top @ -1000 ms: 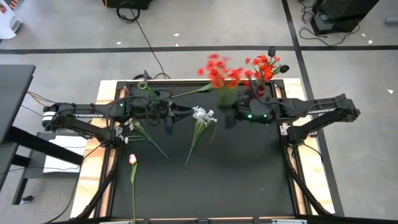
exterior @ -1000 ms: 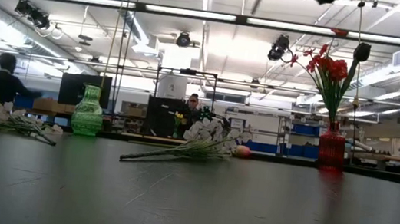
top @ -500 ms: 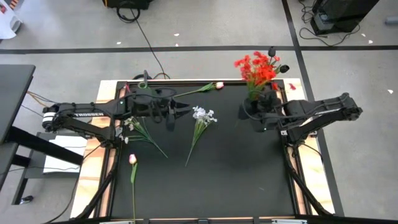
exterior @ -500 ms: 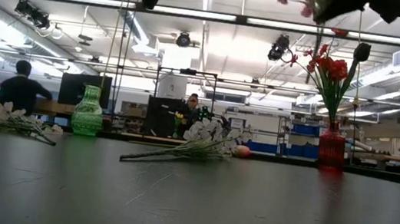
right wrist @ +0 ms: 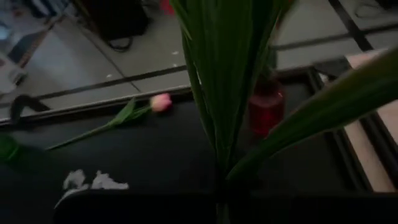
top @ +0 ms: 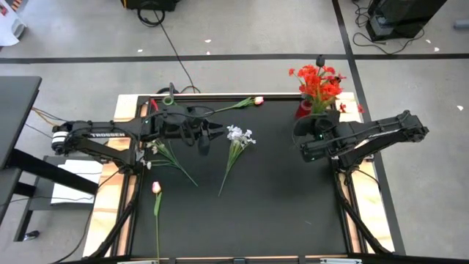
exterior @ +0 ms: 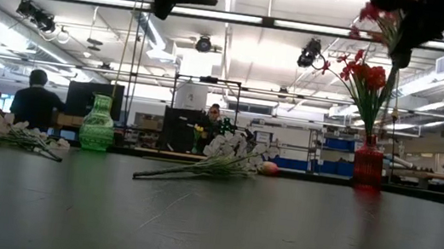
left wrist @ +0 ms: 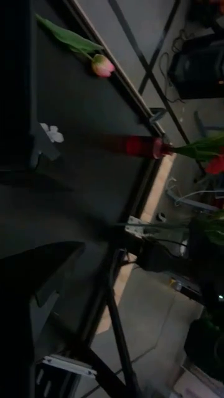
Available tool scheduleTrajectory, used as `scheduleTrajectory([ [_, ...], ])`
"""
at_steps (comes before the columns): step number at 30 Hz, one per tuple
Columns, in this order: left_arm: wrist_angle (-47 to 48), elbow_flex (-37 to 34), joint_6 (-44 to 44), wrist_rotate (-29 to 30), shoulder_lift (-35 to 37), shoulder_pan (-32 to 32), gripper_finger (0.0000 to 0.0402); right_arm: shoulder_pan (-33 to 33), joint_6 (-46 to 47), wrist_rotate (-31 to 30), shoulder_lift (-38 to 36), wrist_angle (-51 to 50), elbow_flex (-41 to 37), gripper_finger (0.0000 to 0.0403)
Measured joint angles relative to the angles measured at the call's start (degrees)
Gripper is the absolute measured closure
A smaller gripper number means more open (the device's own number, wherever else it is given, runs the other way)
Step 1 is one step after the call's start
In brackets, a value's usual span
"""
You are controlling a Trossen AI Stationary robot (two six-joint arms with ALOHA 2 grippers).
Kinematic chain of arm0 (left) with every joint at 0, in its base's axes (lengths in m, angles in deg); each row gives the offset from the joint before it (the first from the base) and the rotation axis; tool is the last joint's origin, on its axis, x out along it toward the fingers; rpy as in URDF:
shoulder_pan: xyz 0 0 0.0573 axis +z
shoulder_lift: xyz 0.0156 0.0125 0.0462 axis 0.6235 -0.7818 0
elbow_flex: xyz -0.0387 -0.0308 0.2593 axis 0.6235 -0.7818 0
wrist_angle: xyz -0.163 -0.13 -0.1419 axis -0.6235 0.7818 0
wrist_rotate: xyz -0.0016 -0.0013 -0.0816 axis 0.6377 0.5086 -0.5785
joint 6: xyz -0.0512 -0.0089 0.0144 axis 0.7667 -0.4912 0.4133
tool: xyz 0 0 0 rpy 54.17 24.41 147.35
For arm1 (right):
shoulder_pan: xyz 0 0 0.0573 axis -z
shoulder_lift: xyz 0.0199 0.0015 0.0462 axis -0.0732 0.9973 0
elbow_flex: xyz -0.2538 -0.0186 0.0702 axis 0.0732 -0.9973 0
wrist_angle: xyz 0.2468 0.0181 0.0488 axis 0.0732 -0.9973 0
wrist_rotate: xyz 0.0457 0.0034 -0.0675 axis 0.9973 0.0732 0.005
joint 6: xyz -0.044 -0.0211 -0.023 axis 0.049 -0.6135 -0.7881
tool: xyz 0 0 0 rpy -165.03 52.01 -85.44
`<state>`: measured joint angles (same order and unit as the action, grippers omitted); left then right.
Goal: Sort flowers into vase by color
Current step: Put the red flower into the red flower vase
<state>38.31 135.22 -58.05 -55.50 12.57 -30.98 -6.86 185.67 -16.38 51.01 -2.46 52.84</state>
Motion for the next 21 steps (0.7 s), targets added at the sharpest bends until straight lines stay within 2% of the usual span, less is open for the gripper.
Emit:
scheduleTrajectory([
  [11,0.8,0.0,0.2,0.0,-1.0,-0.1,0.0256,0.6,15.0,2.0,-6.9,-0.4,-15.3,0.0388],
  [16,0.8,0.0,0.2,0.0,-1.0,-0.1,0.0256,2.7,15.7,-0.1,-11.3,-0.5,-19.1,0.0388],
  [21,1.8,0.0,0.7,0.0,-1.0,-0.1,0.0256,3.8,13.4,-2.3,-15.7,-0.5,-18.7,0.0388],
])
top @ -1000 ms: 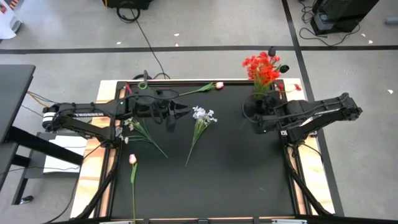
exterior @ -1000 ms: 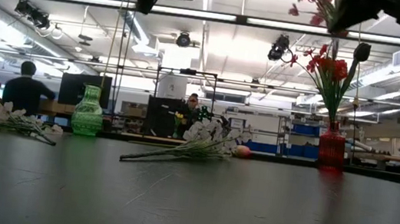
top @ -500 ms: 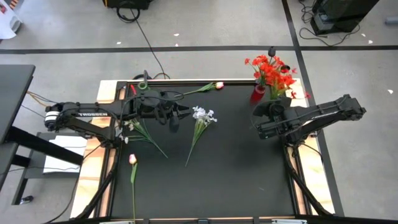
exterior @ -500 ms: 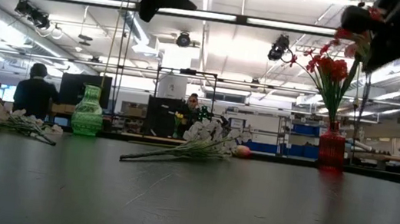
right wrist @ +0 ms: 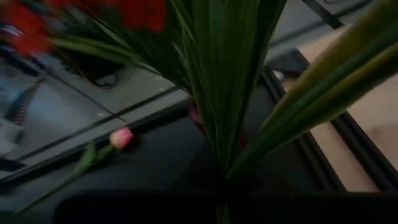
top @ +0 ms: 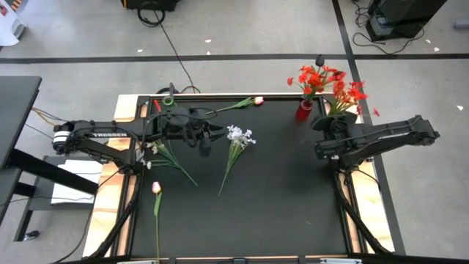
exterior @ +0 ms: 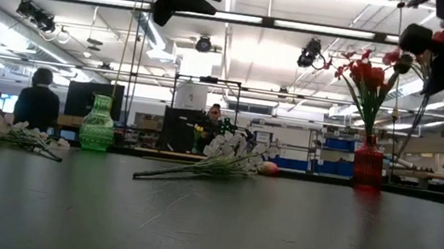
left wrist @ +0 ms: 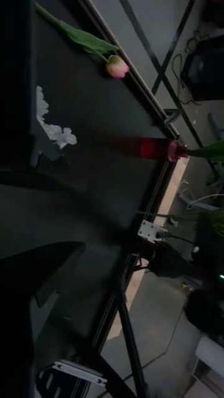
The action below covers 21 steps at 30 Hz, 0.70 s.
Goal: Sort flowers into vase by color
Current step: Put the red flower into the red flower vase
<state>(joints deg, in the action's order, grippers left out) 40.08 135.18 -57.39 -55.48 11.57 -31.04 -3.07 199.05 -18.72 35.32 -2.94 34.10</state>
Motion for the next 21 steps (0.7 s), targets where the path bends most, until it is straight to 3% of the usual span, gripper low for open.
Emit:
scheduleTrajectory([
  [5,0.5,0.0,0.1,0.0,0.0,0.0,0.0256,1.2,-7.9,-3.6,-3.4,0.0,3.1,0.0388],
  [12,0.3,0.0,0.1,0.5,0.0,0.1,0.0256,7.6,-19.8,-7.4,-7.1,0.0,7.0,0.0388],
  [21,0.3,0.0,0.0,1.3,0.0,0.1,0.0256,17.5,-34.5,-20.1,-10.8,0.0,13.7,0.0389],
])
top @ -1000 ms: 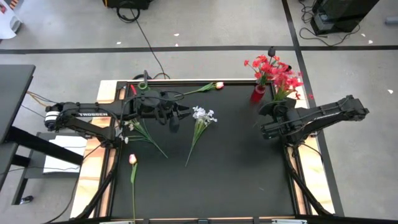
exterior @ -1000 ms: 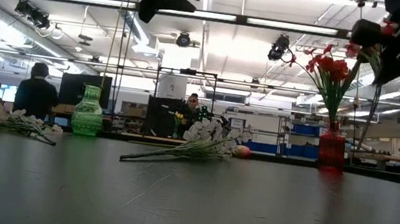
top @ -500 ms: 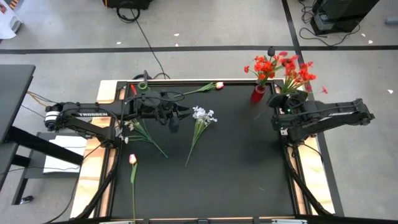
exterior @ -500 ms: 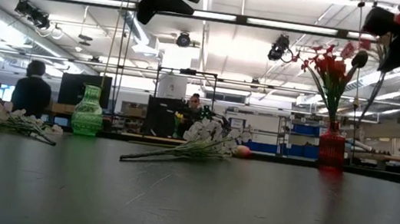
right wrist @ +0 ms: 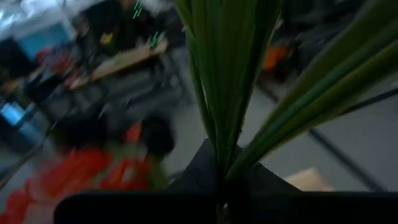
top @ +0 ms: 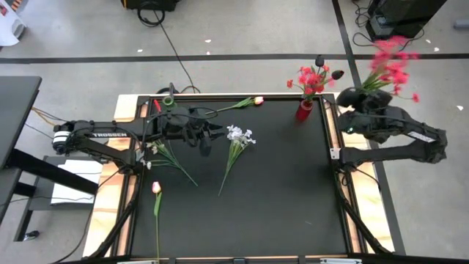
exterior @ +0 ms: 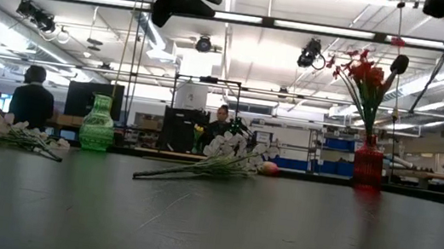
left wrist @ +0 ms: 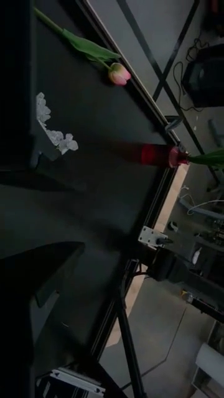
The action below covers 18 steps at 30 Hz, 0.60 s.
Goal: Sort flowers into vase by color
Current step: Put the red flower into the red flower vase
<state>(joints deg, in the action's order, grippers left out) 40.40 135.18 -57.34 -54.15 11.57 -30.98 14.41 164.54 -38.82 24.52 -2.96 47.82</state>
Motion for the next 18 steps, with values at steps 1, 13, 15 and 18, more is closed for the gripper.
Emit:
scheduleTrajectory([
  [1,0.0,0.0,0.0,0.0,0.0,0.0,0.0256,1.4,-0.5,-1.5,-0.1,0.0,0.3,0.0389],
  [13,-0.2,0.0,0.6,0.2,0.0,0.0,0.0256,13.2,-0.8,-5.9,1.3,9.5,-2.8,0.0389],
  [15,-0.5,0.0,0.6,0.2,0.0,0.0,0.0256,13.8,-1.0,-5.6,2.1,12.4,-3.9,0.0389],
  [18,-0.5,0.0,0.6,0.2,0.0,0.0,0.0256,14.3,-2.5,-4.5,3.3,18.0,-5.7,0.0389],
])
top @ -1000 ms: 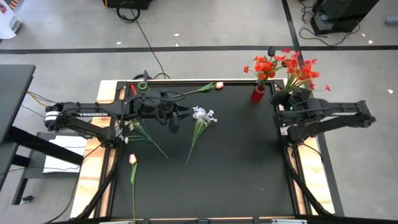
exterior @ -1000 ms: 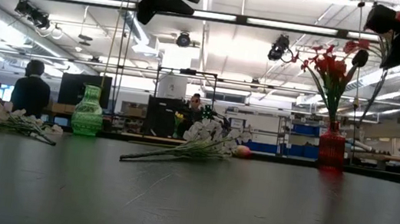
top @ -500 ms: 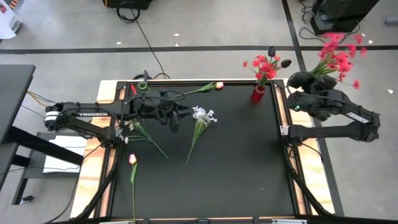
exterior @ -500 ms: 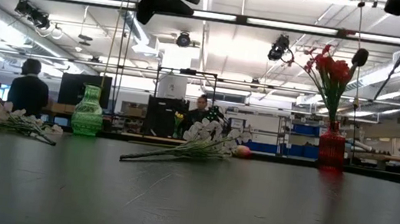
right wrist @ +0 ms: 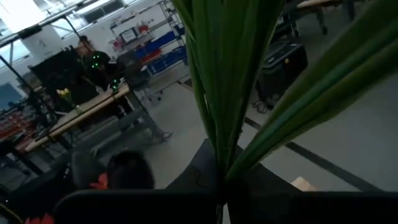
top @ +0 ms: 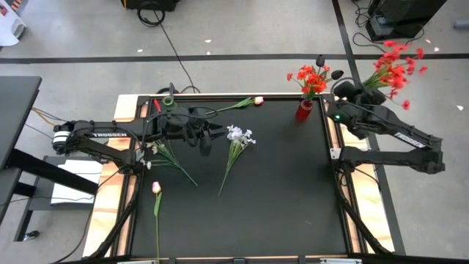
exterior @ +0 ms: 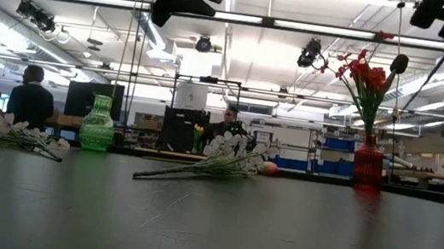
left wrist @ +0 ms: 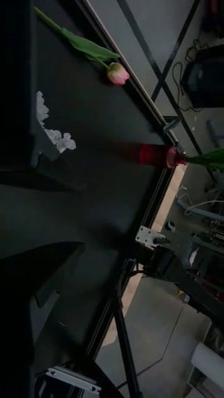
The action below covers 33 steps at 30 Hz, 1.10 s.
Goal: Sort flowers into vase by color
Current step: Put the red flower into the red flower vase
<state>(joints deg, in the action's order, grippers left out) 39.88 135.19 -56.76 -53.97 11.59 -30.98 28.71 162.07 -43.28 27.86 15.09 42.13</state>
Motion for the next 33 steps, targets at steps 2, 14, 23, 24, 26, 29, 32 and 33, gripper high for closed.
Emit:
scheduleTrajectory([
  [2,0.0,0.0,-0.1,0.0,0.0,0.0,0.0256,0.4,-1.9,0.3,1.5,3.8,-0.8,0.0389],
  [14,0.0,0.0,-1.4,0.0,0.0,-0.1,0.0256,0.9,-16.1,1.7,11.1,18.3,-1.3,0.0389],
  [23,0.1,0.0,-1.4,-0.8,0.0,-0.5,0.0256,0.9,-16.7,1.6,15.8,20.6,-1.3,0.0389],
  [24,0.1,0.0,-1.4,-0.8,0.0,-0.5,0.0256,0.9,-16.7,1.6,16.3,20.6,-1.3,0.0389],
  [26,0.1,0.0,-1.3,-0.9,0.0,-0.5,0.0256,0.9,-16.7,1.5,17.3,20.6,-1.3,0.0389],
  [29,0.1,0.0,-1.1,-1.0,0.0,-0.5,0.0256,0.9,-16.7,1.5,18.8,20.7,-1.3,0.0389],
  [32,0.1,0.0,-1.1,-1.0,0.0,-0.8,0.0256,0.9,-16.7,1.8,20.6,20.9,-1.3,0.0388],
  [33,0.1,0.0,-1.1,-1.0,0.0,-1.0,0.0256,0.9,-16.7,1.9,21.1,21.0,-1.3,0.0387],
])
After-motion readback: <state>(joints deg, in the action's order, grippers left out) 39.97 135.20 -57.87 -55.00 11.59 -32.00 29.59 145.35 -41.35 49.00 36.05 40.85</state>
